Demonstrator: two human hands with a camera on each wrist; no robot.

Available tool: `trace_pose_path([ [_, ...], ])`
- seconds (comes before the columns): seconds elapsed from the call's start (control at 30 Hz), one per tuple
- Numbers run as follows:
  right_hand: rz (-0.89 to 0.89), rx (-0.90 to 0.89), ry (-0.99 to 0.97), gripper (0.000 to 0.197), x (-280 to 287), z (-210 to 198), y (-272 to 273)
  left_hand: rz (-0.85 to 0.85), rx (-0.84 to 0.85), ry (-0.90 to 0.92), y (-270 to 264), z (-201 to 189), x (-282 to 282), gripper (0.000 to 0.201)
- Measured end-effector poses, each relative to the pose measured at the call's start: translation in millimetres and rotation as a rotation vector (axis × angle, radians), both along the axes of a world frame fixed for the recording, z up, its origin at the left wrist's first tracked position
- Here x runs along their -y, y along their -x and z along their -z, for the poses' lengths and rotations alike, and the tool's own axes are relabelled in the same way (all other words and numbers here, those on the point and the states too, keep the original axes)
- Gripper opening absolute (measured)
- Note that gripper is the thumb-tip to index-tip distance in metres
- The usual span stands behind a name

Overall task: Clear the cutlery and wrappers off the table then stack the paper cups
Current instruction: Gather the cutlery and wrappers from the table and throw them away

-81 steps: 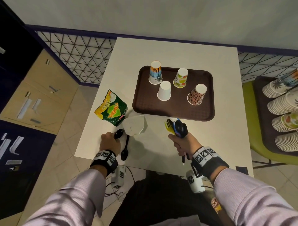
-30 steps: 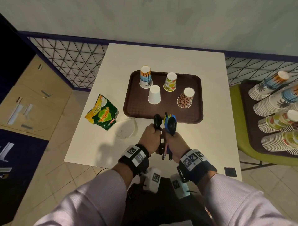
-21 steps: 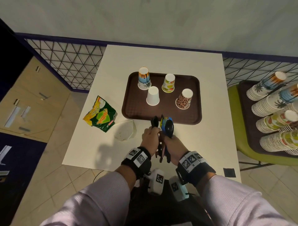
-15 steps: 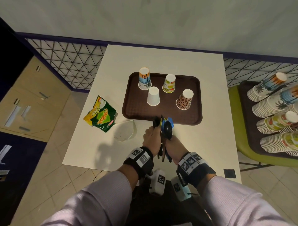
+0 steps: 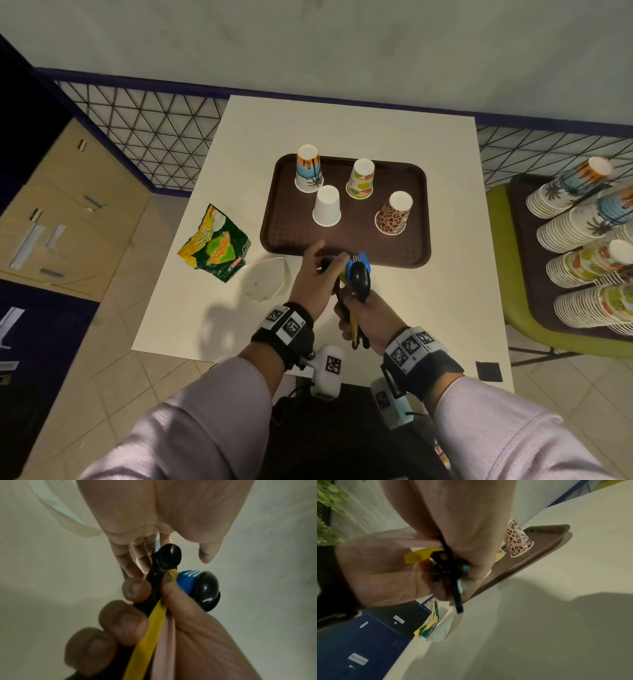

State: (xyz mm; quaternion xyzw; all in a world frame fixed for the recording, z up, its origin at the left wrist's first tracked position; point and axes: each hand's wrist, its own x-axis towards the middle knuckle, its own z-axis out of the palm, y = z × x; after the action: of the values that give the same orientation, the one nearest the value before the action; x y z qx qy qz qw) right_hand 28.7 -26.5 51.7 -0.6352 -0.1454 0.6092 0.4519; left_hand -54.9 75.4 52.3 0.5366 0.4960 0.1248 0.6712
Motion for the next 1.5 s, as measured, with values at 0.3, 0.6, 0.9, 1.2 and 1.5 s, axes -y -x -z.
trace_pose_path([
  [0.3, -0.104, 0.008, -0.053, 0.011, -7.2, -1.3, -5.2, 0.118, -0.092, -0.336, 1.3, -10.8, -4.5, 0.036],
  [0.6, -0.125, 0.119, -0.007, 0.018, -14.8, 6.9, -6.7, 0.116, -0.096, -0.377, 3.1, -3.1, -9.5, 0.050],
  [0.9, -0.187, 0.107, -0.015, 0.016, -33.4, 13.2, -5.4, -0.109, 0.026, -0.334, 12.2, 3.4, -36.6, 0.019],
  [1.2, -0.078, 0.076, 0.085, 0.022, -48.6, 25.2, 2.0, 0.075, -0.127, -0.480, 20.5, 9.2, -45.0, 0.020],
  [1.5, -0.040, 0.166, 0.101, 0.029, -42.7, 35.6, -6.0, 0.361, -0.635, -0.710, 58.7, 41.7, -99.1, 0.031],
])
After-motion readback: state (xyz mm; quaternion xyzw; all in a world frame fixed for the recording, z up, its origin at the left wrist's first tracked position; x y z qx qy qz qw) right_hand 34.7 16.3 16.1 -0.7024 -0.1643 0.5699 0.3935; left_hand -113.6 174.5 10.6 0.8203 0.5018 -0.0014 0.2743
